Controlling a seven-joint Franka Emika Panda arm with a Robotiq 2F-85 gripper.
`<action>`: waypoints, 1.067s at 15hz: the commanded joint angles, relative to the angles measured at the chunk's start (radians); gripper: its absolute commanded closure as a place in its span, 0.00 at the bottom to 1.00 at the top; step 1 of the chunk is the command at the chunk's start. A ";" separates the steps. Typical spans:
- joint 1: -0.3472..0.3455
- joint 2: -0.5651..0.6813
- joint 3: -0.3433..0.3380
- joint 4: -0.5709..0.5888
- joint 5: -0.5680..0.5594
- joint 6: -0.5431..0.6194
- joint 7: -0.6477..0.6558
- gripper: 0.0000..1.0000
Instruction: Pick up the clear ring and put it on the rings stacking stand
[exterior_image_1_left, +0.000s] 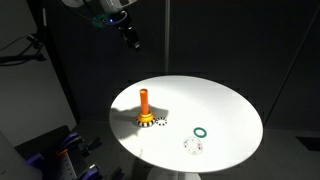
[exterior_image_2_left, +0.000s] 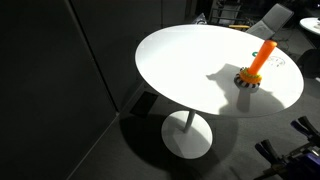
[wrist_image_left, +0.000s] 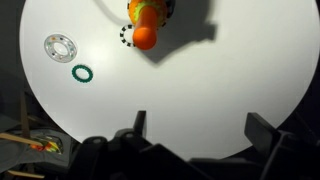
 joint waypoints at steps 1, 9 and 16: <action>-0.021 0.093 -0.009 0.101 -0.054 -0.049 0.072 0.00; -0.021 0.242 -0.082 0.206 -0.075 -0.092 0.169 0.00; -0.011 0.349 -0.152 0.255 -0.062 -0.124 0.201 0.00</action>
